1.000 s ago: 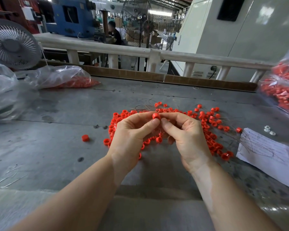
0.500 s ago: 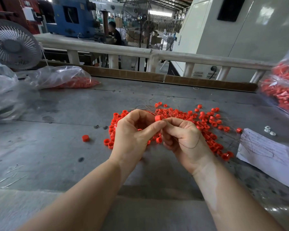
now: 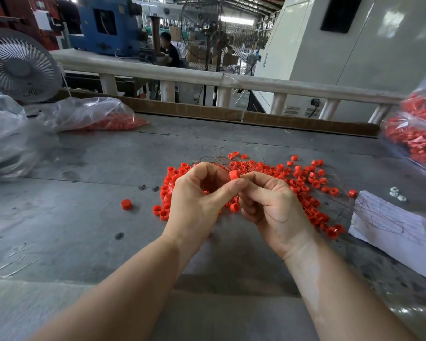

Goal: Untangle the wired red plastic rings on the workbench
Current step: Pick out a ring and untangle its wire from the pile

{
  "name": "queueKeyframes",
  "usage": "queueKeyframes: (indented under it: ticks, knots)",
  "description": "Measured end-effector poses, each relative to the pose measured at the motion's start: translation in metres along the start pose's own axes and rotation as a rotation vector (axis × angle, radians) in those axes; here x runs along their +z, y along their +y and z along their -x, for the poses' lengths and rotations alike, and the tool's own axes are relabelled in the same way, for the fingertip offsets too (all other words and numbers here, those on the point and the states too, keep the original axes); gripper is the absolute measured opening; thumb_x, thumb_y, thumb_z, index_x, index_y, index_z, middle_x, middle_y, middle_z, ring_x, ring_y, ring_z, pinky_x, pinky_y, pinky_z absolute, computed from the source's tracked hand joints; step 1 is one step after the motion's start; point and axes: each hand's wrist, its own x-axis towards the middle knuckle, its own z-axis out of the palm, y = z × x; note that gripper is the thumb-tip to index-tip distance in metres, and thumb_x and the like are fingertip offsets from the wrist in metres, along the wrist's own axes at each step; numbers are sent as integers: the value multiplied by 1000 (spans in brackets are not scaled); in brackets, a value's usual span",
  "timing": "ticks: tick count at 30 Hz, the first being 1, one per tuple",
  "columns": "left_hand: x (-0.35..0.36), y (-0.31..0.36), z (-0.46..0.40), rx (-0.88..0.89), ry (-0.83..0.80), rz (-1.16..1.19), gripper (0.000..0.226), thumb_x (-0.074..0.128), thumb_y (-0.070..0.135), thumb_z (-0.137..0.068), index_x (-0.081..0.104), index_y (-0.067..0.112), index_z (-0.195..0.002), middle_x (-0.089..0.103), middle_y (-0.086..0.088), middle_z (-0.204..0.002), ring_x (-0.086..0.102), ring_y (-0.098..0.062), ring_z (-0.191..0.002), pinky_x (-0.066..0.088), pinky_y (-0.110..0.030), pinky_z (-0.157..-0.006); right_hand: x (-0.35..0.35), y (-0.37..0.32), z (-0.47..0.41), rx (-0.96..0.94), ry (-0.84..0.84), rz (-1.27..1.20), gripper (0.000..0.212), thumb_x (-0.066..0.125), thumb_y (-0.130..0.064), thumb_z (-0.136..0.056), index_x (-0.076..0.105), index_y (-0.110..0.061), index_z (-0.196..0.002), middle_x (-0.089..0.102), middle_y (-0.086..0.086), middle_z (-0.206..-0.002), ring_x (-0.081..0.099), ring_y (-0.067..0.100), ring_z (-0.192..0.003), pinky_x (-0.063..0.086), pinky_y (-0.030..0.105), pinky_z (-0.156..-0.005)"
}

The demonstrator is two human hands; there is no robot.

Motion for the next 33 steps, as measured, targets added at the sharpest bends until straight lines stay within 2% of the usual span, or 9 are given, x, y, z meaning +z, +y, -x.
queueKeyframes:
  ticks: [2,4,9,12,15,18,22,26,33]
  knots:
    - [0,-1,0,-51,10,44,30,74,43,-59,64,17,-72,61,9,-60,52,-5,-55,46,-21,-51,3,1,1,-95,51,112,18,64,-27,-78,67,-20,-61,41,-6,-46,33,6,-44,31,16,-42]
    - [0,0,0,-83,14,77,30,73,43,-60,66,17,-73,63,8,-60,53,-5,-53,47,-21,-50,4,2,1,-184,79,205,19,67,-37,-70,65,-19,-63,46,-7,-48,36,5,-46,33,15,-45]
    - [0,1,-1,-131,15,174,17,69,29,-67,70,14,-74,66,7,-61,60,-2,-56,47,-13,-54,4,3,2,-225,50,274,18,65,-27,-80,63,-19,-65,55,-9,-50,45,2,-47,36,13,-48]
    - [0,1,-2,-153,16,216,19,69,24,-66,71,11,-78,70,2,-66,66,-7,-62,51,-16,-57,3,3,2,-194,76,191,11,64,-26,-85,62,-18,-79,57,-7,-59,49,7,-51,38,17,-45]
    - [0,2,0,-166,-27,219,25,69,22,-68,73,6,-86,73,-6,-74,69,-13,-67,53,-19,-60,5,2,3,-165,8,144,24,58,-35,-82,65,-19,-98,66,-6,-71,59,6,-59,43,16,-47]
    - [1,2,1,-162,-41,162,28,68,26,-68,74,7,-88,74,-7,-75,68,-15,-68,54,-22,-62,8,0,5,-200,-86,173,20,59,-34,-85,73,-19,-87,69,-3,-68,62,6,-61,45,17,-49]
    - [2,2,1,-188,-38,164,21,69,26,-65,72,8,-77,69,-4,-64,63,-11,-58,51,-19,-55,8,2,5,-204,-44,175,26,61,-38,-79,75,-17,-82,69,1,-66,59,9,-61,45,18,-54]
    - [2,3,1,-195,-52,181,17,70,24,-65,71,9,-72,66,-3,-57,59,-10,-51,48,-18,-50,8,2,5,-189,-34,105,20,64,-31,-77,75,-15,-76,68,0,-64,60,9,-59,46,17,-55]
    - [2,3,1,-201,-52,198,10,71,24,-62,72,14,-62,67,-6,-58,62,-15,-53,53,-21,-52,10,2,6,-186,-16,20,22,64,-24,-74,70,-3,-74,67,4,-61,61,11,-56,47,17,-54]
